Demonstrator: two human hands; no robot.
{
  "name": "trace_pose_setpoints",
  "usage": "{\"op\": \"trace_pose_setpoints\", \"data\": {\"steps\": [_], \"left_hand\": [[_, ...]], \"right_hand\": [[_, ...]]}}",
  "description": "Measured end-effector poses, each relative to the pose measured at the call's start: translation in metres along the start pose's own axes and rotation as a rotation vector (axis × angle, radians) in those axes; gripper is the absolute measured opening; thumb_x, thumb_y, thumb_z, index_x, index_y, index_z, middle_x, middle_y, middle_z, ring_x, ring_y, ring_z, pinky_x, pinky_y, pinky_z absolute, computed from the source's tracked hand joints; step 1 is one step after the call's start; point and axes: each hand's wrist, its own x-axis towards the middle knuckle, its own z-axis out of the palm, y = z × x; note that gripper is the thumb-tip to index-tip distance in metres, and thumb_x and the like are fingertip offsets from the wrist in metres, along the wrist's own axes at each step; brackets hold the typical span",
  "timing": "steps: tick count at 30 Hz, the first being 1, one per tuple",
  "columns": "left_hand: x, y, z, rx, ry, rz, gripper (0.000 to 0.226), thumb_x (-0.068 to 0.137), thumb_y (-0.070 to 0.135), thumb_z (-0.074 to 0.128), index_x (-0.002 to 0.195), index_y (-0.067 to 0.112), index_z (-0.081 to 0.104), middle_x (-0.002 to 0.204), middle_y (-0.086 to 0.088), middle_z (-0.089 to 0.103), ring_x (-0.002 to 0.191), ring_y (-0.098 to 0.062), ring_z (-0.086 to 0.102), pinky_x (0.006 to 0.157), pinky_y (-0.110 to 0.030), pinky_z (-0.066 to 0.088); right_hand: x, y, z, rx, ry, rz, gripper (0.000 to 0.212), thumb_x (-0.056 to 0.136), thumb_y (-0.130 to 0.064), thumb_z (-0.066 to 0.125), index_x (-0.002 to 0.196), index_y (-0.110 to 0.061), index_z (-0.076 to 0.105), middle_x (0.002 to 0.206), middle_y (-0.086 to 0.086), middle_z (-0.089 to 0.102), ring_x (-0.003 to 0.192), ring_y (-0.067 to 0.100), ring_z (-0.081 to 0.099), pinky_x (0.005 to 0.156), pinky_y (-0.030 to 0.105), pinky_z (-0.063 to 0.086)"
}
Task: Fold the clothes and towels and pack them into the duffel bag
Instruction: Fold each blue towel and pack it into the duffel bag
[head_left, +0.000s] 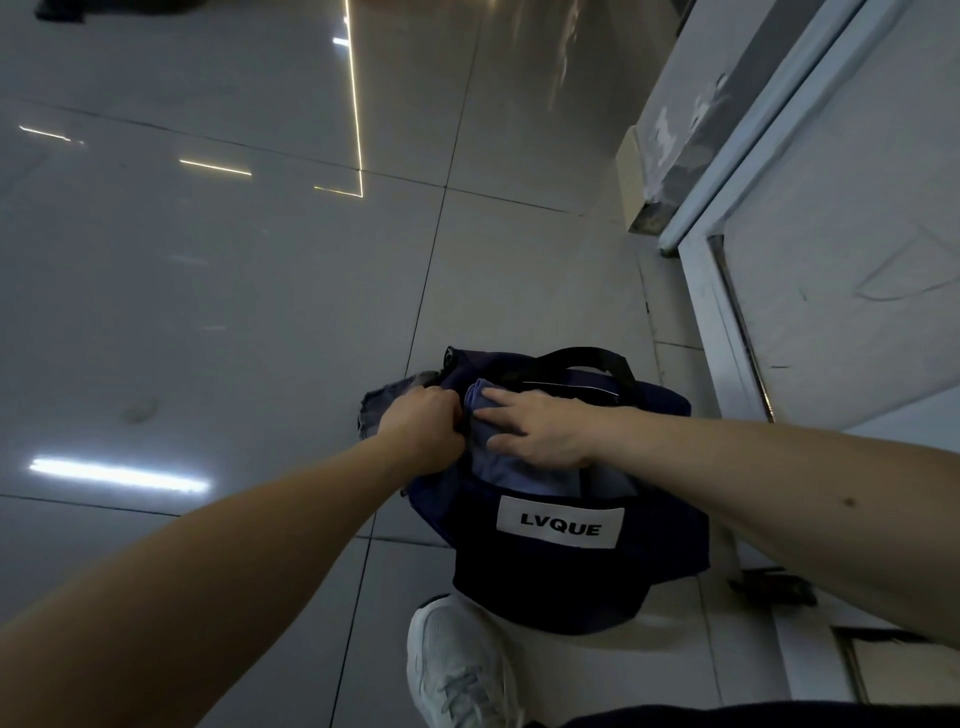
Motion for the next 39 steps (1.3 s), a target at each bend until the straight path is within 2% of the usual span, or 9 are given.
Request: {"op": "trace_pose_setpoints", "data": {"steps": [6,9,13,18,22,26,31,36,39], "left_hand": [[0.006,-0.008,0.008,-0.018,0.042,-0.067,0.020,0.091,0.038,0.056,0.090,0.018,0.057,0.102,-0.006,0.063,0.088,-0.026,0.061,0.066,-0.034,0.046],[0.013,-0.008,0.010,0.016,0.031,-0.096,0.018,0.092,0.031,0.054,0.090,0.017,0.065,0.105,-0.005,0.060,0.083,-0.026,0.062,0.064,-0.033,0.046],[0.017,-0.005,0.010,-0.026,0.007,-0.174,0.024,0.091,0.030,0.052,0.071,0.017,0.057,0.081,-0.003,0.063,0.066,-0.022,0.060,0.057,-0.030,0.046],[0.022,-0.005,0.007,-0.082,-0.014,-0.177,0.023,0.091,0.024,0.052,0.073,0.015,0.064,0.073,-0.003,0.062,0.061,-0.020,0.057,0.052,-0.028,0.043],[0.024,-0.016,0.010,-0.232,-0.006,-0.141,0.027,0.090,0.023,0.055,0.070,0.010,0.067,0.069,-0.007,0.065,0.063,-0.020,0.060,0.055,-0.035,0.051],[0.019,-0.027,0.000,-0.509,0.111,-0.177,0.018,0.092,0.028,0.066,0.083,0.012,0.066,0.071,0.002,0.063,0.065,-0.010,0.057,0.056,-0.024,0.043],[0.005,-0.024,-0.011,-0.577,0.176,-0.089,0.017,0.091,0.027,0.068,0.078,0.016,0.066,0.066,0.007,0.061,0.060,-0.003,0.055,0.049,-0.010,0.035],[0.001,-0.018,0.000,-0.519,0.196,-0.094,0.016,0.089,0.031,0.069,0.080,0.018,0.067,0.073,0.005,0.066,0.071,-0.012,0.063,0.065,-0.029,0.052],[0.003,-0.018,0.000,-0.511,0.195,-0.098,0.016,0.089,0.031,0.070,0.081,0.018,0.068,0.074,0.006,0.066,0.073,-0.013,0.063,0.065,-0.029,0.051]], "right_hand": [[0.011,-0.006,0.003,0.372,0.059,0.025,0.061,0.105,-0.044,0.039,0.159,-0.022,0.022,0.167,-0.001,0.016,0.153,0.017,0.015,0.125,0.037,0.010],[0.013,-0.011,0.006,0.544,0.050,0.054,0.058,0.107,-0.038,0.038,0.159,-0.017,0.021,0.166,-0.002,0.015,0.153,0.011,0.010,0.125,0.030,0.005],[0.015,-0.009,0.007,0.616,0.038,0.077,0.055,0.109,-0.033,0.034,0.158,-0.012,0.020,0.165,-0.003,0.016,0.152,0.009,0.010,0.122,0.021,0.002],[0.016,-0.010,0.007,0.629,0.045,0.100,0.059,0.107,-0.043,0.034,0.158,-0.015,0.023,0.165,-0.003,0.018,0.152,0.010,0.012,0.125,0.030,0.005],[0.016,-0.009,0.008,0.532,0.051,0.133,0.068,0.099,-0.059,0.033,0.157,-0.024,0.028,0.165,-0.001,0.022,0.153,0.019,0.016,0.126,0.039,0.009],[0.012,-0.013,0.005,0.309,-0.005,0.113,0.058,0.105,-0.052,0.026,0.158,-0.028,0.026,0.166,-0.005,0.015,0.153,0.025,0.010,0.124,0.047,0.005],[0.007,-0.029,0.001,0.254,-0.059,0.165,0.053,0.107,-0.047,0.023,0.157,-0.028,0.026,0.167,0.000,0.016,0.151,0.033,0.012,0.119,0.058,0.009],[0.002,-0.038,0.003,0.074,-0.104,0.120,0.046,0.106,-0.037,0.031,0.150,-0.026,0.035,0.163,0.004,0.019,0.149,0.038,0.012,0.116,0.065,0.011],[-0.004,-0.037,0.003,0.123,-0.048,0.112,0.057,0.092,-0.026,0.045,0.149,-0.032,0.042,0.161,-0.002,0.029,0.148,0.031,0.024,0.117,0.056,0.025]]}}
